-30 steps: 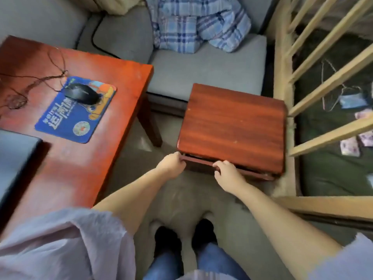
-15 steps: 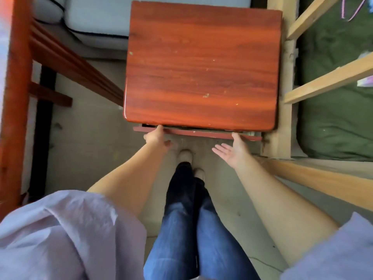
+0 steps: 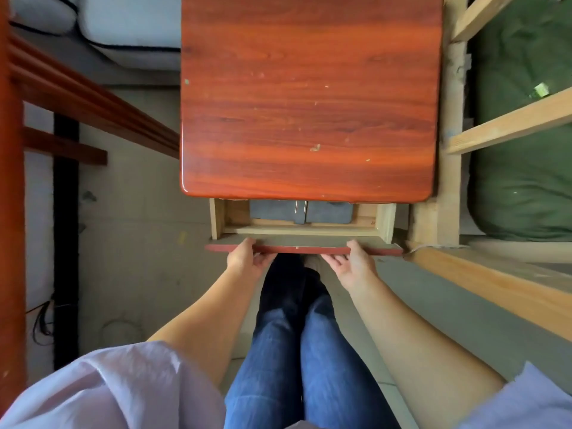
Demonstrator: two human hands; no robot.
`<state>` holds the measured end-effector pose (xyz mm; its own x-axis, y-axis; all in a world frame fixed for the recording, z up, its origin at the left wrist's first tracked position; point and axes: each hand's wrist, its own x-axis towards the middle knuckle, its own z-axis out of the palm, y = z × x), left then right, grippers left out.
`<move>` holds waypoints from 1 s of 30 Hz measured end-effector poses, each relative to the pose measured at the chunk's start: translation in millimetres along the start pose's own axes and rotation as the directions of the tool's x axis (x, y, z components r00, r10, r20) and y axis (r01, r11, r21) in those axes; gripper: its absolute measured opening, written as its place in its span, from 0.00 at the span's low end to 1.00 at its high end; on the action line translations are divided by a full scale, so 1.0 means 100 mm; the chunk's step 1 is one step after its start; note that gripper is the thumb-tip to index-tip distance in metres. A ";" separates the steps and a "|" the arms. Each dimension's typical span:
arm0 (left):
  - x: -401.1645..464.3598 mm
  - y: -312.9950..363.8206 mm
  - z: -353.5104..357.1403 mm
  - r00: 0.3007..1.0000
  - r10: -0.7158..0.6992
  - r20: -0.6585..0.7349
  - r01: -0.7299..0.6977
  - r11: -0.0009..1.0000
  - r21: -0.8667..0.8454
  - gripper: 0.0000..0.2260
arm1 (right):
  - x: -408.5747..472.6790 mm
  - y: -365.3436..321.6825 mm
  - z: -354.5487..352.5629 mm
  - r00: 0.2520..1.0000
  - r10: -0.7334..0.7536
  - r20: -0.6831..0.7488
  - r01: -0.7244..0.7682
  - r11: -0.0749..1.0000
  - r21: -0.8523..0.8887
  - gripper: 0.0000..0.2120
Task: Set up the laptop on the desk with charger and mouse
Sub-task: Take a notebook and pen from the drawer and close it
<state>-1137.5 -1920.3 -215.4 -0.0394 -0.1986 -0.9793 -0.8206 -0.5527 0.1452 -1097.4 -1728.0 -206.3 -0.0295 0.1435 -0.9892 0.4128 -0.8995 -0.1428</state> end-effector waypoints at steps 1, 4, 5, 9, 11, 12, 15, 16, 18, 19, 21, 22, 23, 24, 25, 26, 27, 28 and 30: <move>0.02 -0.02 -0.02 1.000 -0.013 -0.005 0.013 1.000 0.004 0.05 | 0.03 0.03 -0.03 1.000 0.005 -0.005 -0.005 1.000 0.005 0.18; 0.13 -0.05 -0.02 0.998 -0.048 -0.041 0.049 0.999 0.011 0.15 | 0.15 0.11 -0.07 1.000 0.009 -0.017 -0.009 1.000 0.011 0.17; 0.16 -0.05 0.00 0.997 -0.057 -0.051 0.058 0.998 0.010 0.16 | 0.20 0.14 -0.07 1.000 0.000 -0.021 0.000 1.000 0.009 0.17; 0.30 -0.12 0.05 0.993 -0.016 -0.114 0.014 1.000 -0.011 0.15 | 0.31 0.20 -0.11 0.998 -0.060 0.000 0.060 0.998 -0.024 0.16; 0.26 -0.14 0.05 0.993 -0.004 -0.118 0.009 0.999 0.037 0.13 | 0.29 0.21 -0.14 0.999 -0.048 0.016 0.049 0.997 -0.061 0.14; 0.21 -0.14 0.03 0.995 -0.019 -0.094 0.027 0.997 0.078 0.12 | 0.26 0.20 -0.16 0.999 -0.018 0.028 0.021 0.994 -0.111 0.12; -0.01 -0.09 -0.06 0.989 -0.137 0.048 0.097 0.871 0.481 0.17 | 0.07 0.06 -0.18 0.981 0.164 0.102 -0.087 0.850 -0.520 0.19; -0.07 -0.05 -0.10 0.979 -0.182 0.088 0.077 0.740 0.669 0.19 | 0.01 0.00 -0.18 0.970 0.202 0.137 -0.052 0.719 -0.693 0.22; -0.18 0.10 -0.09 0.970 -0.190 0.149 -0.030 0.515 0.856 0.18 | -0.06 -0.16 -0.11 0.965 0.134 0.225 0.132 0.493 -0.860 0.20; -0.18 0.18 -0.04 0.976 -0.111 0.189 -0.112 0.491 0.864 0.16 | -0.05 -0.24 -0.04 0.962 0.016 0.272 0.237 0.441 -0.865 0.17; -0.09 0.36 0.12 0.949 0.208 0.237 -0.310 0.482 0.820 0.13 | 0.04 -0.42 0.14 0.914 -0.261 0.311 0.398 0.428 -0.811 0.12; -0.04 0.45 0.19 0.889 0.398 0.226 -0.394 0.417 0.819 0.14 | 0.09 -0.49 0.24 0.872 -0.390 0.294 0.449 0.399 -0.800 0.10; 0.02 0.52 0.26 0.821 0.527 0.218 -0.435 0.332 0.837 0.15 | 0.16 -0.54 0.33 0.833 -0.483 0.270 0.458 0.326 -0.827 0.09; 0.09 0.56 0.32 0.791 0.564 0.237 -0.453 0.280 0.846 0.15 | 0.23 -0.57 0.40 0.809 -0.530 0.254 0.425 0.229 -0.876 0.06; 0.18 0.57 0.37 0.793 0.547 0.269 -0.468 0.262 0.844 0.14 | 0.31 -0.57 0.44 0.815 -0.529 0.237 0.363 0.146 -0.920 0.05; 0.27 0.56 0.41 0.813 0.507 0.286 -0.469 0.279 0.838 0.13 | 0.38 -0.55 0.48 0.843 -0.496 0.210 0.298 0.103 -0.949 0.06; 0.34 0.53 0.45 0.829 0.484 0.279 -0.461 0.311 0.831 0.12 | 0.46 -0.51 0.51 0.873 -0.452 0.183 0.255 0.104 -0.961 0.08; 0.40 0.51 0.48 0.836 0.485 0.257 -0.457 0.356 0.815 0.13 | 0.51 -0.48 0.52 0.889 -0.428 0.166 0.237 0.118 -0.964 0.10; 0.48 0.49 0.50 0.821 0.521 0.234 -0.487 0.426 0.762 0.14 | 0.57 -0.46 0.53 0.892 -0.426 0.153 0.230 0.135 -0.964 0.16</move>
<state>-1208.4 -1916.3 -262.6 -0.5931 -0.2618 -0.7614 -0.7649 0.4783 0.4314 -1166.5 -1700.7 -258.0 -0.3418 0.4476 -0.8263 0.9262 0.3094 -0.2155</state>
